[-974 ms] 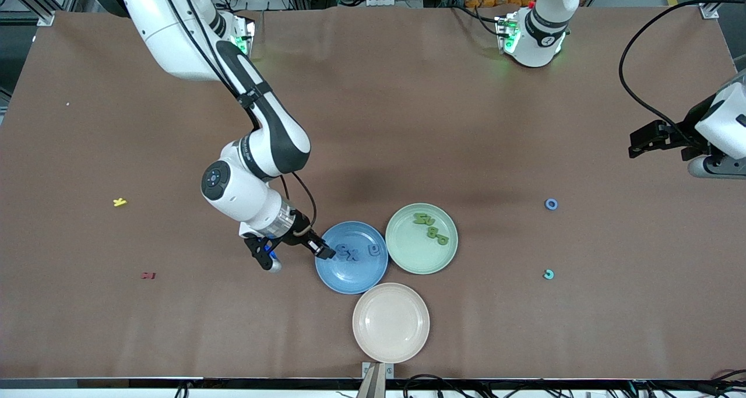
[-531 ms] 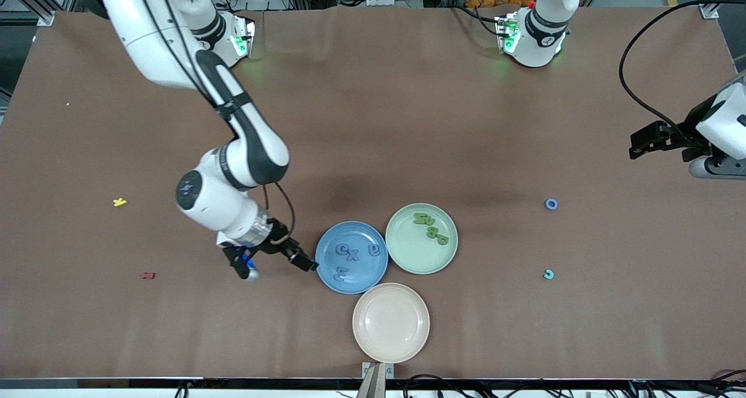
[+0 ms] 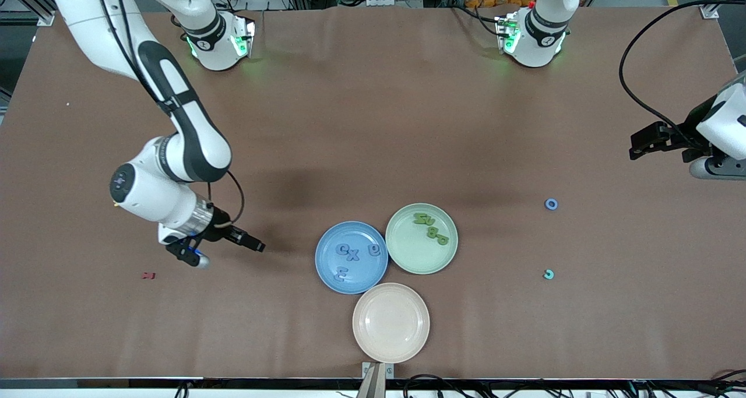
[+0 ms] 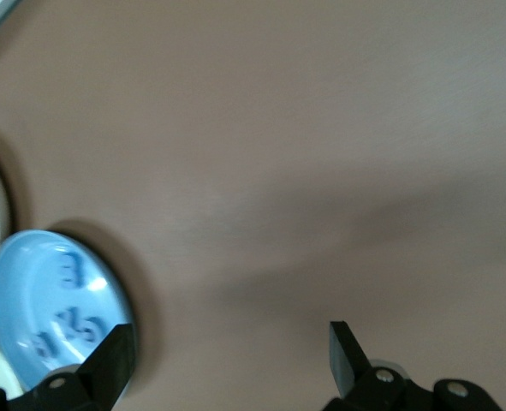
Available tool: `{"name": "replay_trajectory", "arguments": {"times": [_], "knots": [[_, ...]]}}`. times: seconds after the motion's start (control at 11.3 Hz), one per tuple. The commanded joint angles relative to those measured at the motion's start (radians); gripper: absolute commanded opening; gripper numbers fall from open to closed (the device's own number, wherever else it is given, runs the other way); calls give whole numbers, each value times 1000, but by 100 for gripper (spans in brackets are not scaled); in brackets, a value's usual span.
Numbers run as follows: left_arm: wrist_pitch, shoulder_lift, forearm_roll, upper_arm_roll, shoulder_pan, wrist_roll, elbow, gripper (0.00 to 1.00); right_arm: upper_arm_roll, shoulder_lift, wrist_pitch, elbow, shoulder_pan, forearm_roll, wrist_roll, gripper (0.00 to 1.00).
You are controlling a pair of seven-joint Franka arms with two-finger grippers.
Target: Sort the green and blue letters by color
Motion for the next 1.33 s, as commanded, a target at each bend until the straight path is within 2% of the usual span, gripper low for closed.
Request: {"name": "replay_trajectory", "arguments": {"times": [0.0,0.18,0.44,0.8,0.97,1.24], "knots": [[3,8,-27,2,4,25,14,100,-55,-129,-5,-152,-59,-9,-253,100],[8,11,-27,2,4,25,14,100,-89,-183,-46,-180,-83,-60,-341,100],[9,11,-42,4,4,25,13,100,-92,-300,-155,-202,-107,-266,-332,100],[9,11,-42,4,4,25,13,100,-95,-409,-322,-179,-115,-377,-309,100],[9,11,-42,4,4,25,11,100,-100,-429,-458,-90,-112,-434,-301,100],[9,11,-43,4,4,25,11,100,-127,-429,-753,135,-96,-437,-301,100]]}}
